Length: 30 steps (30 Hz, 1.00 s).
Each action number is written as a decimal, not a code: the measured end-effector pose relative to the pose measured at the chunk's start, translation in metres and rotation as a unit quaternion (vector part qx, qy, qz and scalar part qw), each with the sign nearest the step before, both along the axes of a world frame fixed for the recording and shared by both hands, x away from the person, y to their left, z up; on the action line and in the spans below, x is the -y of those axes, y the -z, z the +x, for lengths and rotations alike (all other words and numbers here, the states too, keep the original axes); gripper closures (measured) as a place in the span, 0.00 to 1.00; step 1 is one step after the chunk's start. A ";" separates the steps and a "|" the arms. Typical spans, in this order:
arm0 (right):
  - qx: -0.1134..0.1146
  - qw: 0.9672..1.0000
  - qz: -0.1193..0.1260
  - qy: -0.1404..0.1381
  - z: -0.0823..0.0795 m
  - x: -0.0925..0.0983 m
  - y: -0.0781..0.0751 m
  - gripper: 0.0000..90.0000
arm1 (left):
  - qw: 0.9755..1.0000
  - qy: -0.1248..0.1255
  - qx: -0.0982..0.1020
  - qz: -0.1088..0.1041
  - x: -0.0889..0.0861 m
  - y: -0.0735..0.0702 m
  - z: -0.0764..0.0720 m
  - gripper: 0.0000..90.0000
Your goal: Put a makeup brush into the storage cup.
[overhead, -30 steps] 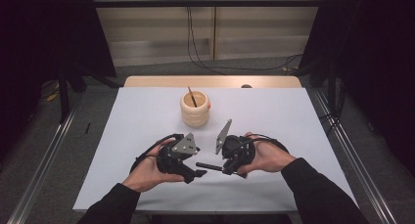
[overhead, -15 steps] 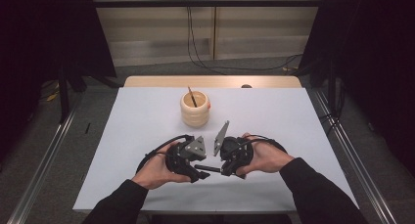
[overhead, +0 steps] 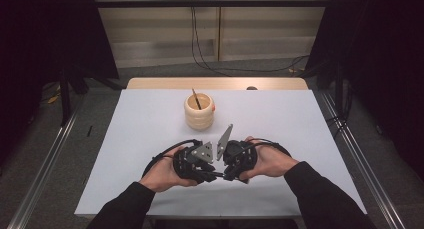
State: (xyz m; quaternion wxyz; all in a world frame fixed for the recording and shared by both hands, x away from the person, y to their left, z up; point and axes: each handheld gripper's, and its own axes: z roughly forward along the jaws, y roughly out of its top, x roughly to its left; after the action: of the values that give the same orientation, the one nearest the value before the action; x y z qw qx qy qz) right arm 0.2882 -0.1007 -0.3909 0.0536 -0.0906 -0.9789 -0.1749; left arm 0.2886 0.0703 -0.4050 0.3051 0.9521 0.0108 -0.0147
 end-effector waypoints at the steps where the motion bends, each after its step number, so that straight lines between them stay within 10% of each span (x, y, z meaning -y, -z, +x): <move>1: 0.003 1.000 -0.001 -0.002 0.000 0.000 0.000 0.88 | 1.000 -0.002 -0.004 -0.001 0.000 0.001 -0.001 0.80; 17: 0.004 0.999 0.017 -0.029 -0.003 0.005 0.001 0.87 | 0.998 0.016 -0.050 -0.019 -0.001 0.004 -0.002 0.88; 30: 0.003 0.999 0.038 -0.024 -0.001 0.009 0.003 0.77 | 0.999 0.003 -0.045 -0.025 -0.004 0.005 0.000 0.88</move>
State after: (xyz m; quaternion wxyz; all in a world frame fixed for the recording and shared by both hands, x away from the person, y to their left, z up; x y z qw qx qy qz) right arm 0.2874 -0.1098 -0.3935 0.0581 -0.0643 -0.9737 -0.2106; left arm 0.2882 0.0739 -0.4102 0.3285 0.9425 0.0207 -0.0584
